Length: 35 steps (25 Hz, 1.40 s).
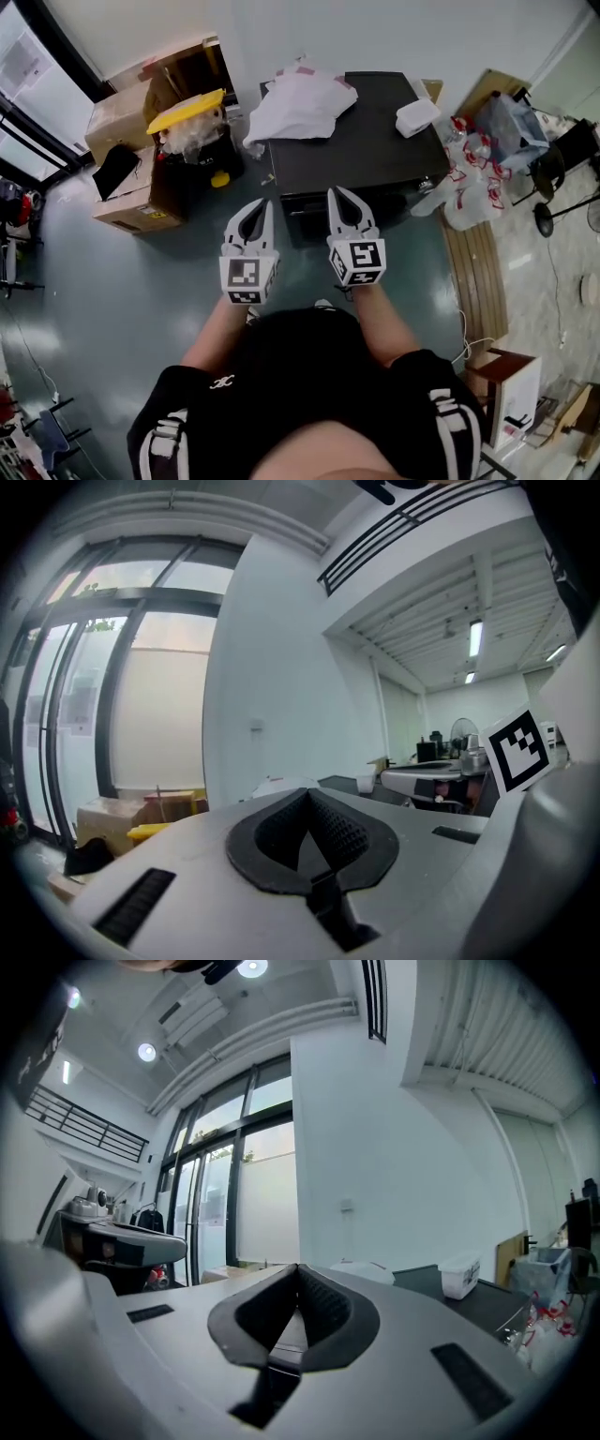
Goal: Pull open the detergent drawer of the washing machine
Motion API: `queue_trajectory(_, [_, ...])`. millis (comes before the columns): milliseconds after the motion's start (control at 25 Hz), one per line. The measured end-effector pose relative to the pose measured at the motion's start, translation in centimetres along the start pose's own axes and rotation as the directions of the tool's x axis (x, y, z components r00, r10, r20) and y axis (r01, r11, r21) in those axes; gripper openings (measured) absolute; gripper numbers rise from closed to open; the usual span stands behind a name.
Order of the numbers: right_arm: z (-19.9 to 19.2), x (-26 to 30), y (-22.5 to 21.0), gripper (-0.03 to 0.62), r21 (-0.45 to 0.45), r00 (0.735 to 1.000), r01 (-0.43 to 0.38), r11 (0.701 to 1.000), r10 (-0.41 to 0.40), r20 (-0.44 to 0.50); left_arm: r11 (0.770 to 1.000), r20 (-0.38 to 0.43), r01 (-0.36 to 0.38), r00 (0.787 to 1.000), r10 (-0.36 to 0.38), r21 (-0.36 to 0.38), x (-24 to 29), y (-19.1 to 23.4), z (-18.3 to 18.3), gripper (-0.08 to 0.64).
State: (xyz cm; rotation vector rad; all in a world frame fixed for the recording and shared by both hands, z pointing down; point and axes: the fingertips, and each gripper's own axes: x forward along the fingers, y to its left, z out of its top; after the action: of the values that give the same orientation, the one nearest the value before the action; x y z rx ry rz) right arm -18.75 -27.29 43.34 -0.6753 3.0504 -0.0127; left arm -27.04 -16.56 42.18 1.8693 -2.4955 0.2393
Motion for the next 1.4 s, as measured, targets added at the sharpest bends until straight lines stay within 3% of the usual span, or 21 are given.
queue_trajectory(440, [0.2,0.2,3.1,0.002,-0.024,0.988,0.156,0.988,-0.156,-0.007,0.989,0.020,0.146,0.989,-0.146,-0.009,-0.2,4.0,-0.1,0.002])
queue_trajectory(760, [0.2,-0.2,2.4,0.002,-0.034,0.982,0.190,0.981,-0.190,-0.010,0.988,0.035,0.153,0.988,-0.153,-0.002,0.1,3.8,0.4,0.002])
queue_trajectory(880, [0.7,-0.4,1.4,0.002,-0.020,0.976,0.215,0.976,-0.214,0.029,0.989,0.030,0.148,0.988,-0.148,0.005,0.3,3.4,0.4,0.002])
queue_trajectory(920, [0.8,-0.4,1.1,0.092,-0.006,0.976,0.216,0.976,-0.215,0.042,0.989,0.027,0.145,0.989,-0.145,0.003,0.3,3.2,0.3,0.002])
queue_trajectory(960, [0.7,-0.2,1.0,0.327,0.018,0.978,0.203,0.979,-0.203,0.046,0.990,0.023,0.143,0.989,-0.143,-0.001,0.3,3.1,0.1,0.002])
queue_trajectory(1000, [0.5,-0.1,0.8,0.387,0.048,0.982,0.183,0.982,-0.185,0.042,0.990,0.021,0.141,0.990,-0.141,-0.005,0.4,3.0,0.1,0.002])
queue_trajectory(1160, [-0.6,0.1,-0.2,0.394,0.158,0.990,0.135,0.978,-0.141,0.025,0.991,0.021,0.131,0.991,-0.131,0.003,0.7,2.7,-0.1,0.002])
queue_trajectory(1240, [-0.9,-0.1,-0.9,0.394,0.265,0.990,0.116,0.957,-0.134,0.049,0.992,0.013,0.126,0.992,-0.127,0.009,0.8,2.6,-0.2,0.002])
queue_trajectory(1320, [-1.1,-0.2,-1.7,0.394,0.399,0.988,0.073,0.914,-0.120,0.094,0.993,0.007,0.121,0.993,-0.121,0.012,0.9,2.5,-0.3,0.002])
queue_trajectory(1400, [-1.5,-0.1,-2.1,0.394,0.533,0.986,-0.010,0.846,-0.080,0.146,0.994,-0.001,0.111,0.994,-0.111,0.009,1.0,2.7,-0.5,0.002])
